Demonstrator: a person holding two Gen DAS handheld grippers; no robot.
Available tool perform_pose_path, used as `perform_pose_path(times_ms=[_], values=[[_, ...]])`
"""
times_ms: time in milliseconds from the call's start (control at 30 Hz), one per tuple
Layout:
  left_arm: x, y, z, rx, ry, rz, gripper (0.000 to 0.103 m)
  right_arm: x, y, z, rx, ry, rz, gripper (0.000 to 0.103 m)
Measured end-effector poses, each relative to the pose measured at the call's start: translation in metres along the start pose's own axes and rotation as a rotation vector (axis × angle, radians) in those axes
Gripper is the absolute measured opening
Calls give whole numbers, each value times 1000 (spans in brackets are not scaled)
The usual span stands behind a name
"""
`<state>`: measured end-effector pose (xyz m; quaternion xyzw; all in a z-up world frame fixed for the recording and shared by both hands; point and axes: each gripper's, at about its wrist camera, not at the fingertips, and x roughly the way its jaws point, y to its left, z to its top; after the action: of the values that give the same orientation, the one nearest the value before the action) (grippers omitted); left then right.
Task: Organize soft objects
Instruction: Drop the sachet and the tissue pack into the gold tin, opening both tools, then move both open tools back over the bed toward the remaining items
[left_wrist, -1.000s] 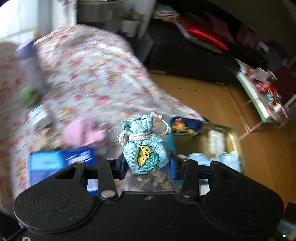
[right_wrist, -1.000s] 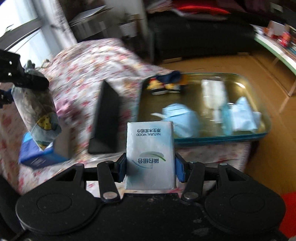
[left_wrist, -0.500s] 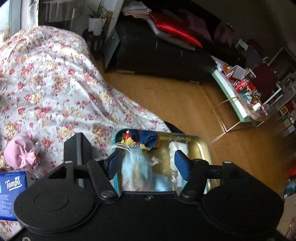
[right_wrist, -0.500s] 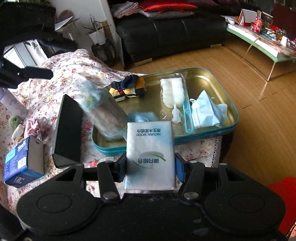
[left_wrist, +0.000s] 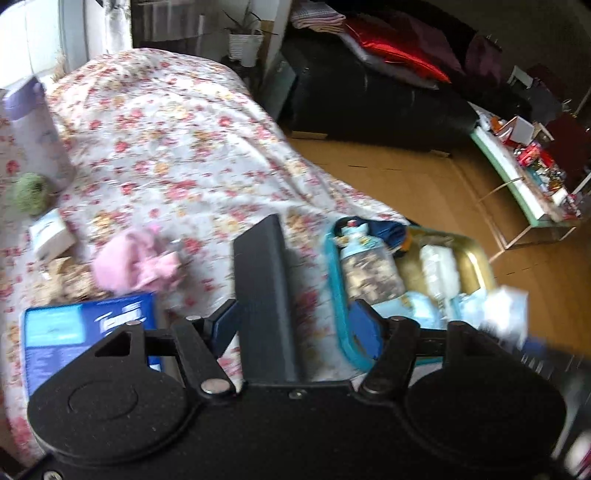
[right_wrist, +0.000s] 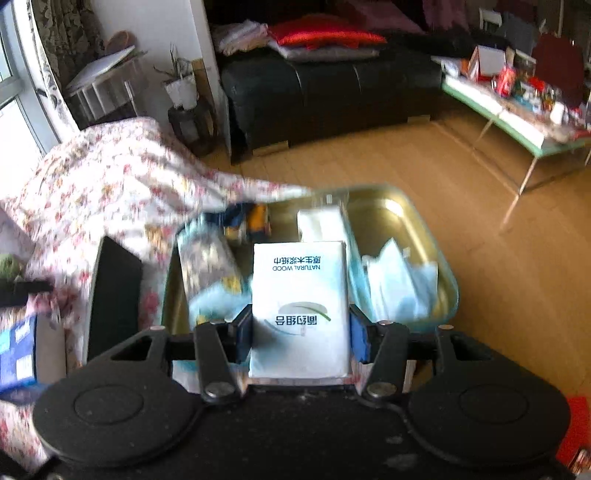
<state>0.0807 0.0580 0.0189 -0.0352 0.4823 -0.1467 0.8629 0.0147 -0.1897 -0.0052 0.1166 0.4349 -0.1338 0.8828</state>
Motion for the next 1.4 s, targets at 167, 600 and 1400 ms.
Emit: perform_pose_path(times_ms=[167, 600, 1400], values=[[-11, 7, -13, 22, -23, 45, 65, -1, 11, 41, -11, -103, 11, 62], [-23, 27, -40, 55, -54, 156, 76, -2, 33, 20, -29, -54, 0, 70], [-29, 139, -64, -260, -4, 388, 77, -23, 107, -71, -161, 123, 152, 71]])
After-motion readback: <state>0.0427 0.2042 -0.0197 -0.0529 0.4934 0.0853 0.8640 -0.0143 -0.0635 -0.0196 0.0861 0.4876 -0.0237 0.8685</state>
